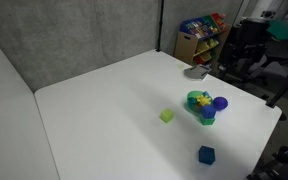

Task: Remove the yellow microbe shaped toy from the bowl and put it on the worktop

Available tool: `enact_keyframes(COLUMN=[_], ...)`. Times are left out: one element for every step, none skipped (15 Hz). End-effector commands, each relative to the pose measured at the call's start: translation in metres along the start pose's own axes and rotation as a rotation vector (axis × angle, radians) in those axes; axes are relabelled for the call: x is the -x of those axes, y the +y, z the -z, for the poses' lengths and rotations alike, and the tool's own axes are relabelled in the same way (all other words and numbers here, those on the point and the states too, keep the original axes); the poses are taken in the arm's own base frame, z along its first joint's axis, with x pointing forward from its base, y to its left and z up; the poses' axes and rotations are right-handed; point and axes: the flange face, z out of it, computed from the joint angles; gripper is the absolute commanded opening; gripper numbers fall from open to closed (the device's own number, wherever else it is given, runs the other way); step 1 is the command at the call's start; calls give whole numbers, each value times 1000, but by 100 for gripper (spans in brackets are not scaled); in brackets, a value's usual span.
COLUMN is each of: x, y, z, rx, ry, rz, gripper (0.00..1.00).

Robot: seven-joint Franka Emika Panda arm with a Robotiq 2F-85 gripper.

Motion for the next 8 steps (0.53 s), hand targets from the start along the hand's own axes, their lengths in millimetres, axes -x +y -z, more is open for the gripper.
enact_keyframes(x=[-29,-35,-40,-45,-50,-56,-62,-67], y=[14,18,21,25,30,36,41,46], z=[-32,-43,-54,-64,-73,-82,-89,-96], rx=[15,18,24,25,30,39,48,57], ry=[-22,-27,-31,-34,-35,-30,-24,-17], rz=[-20,-32,-41,-49,-60,-69,-74,-78], gripper=[100,100,100,100,100,100,100,100])
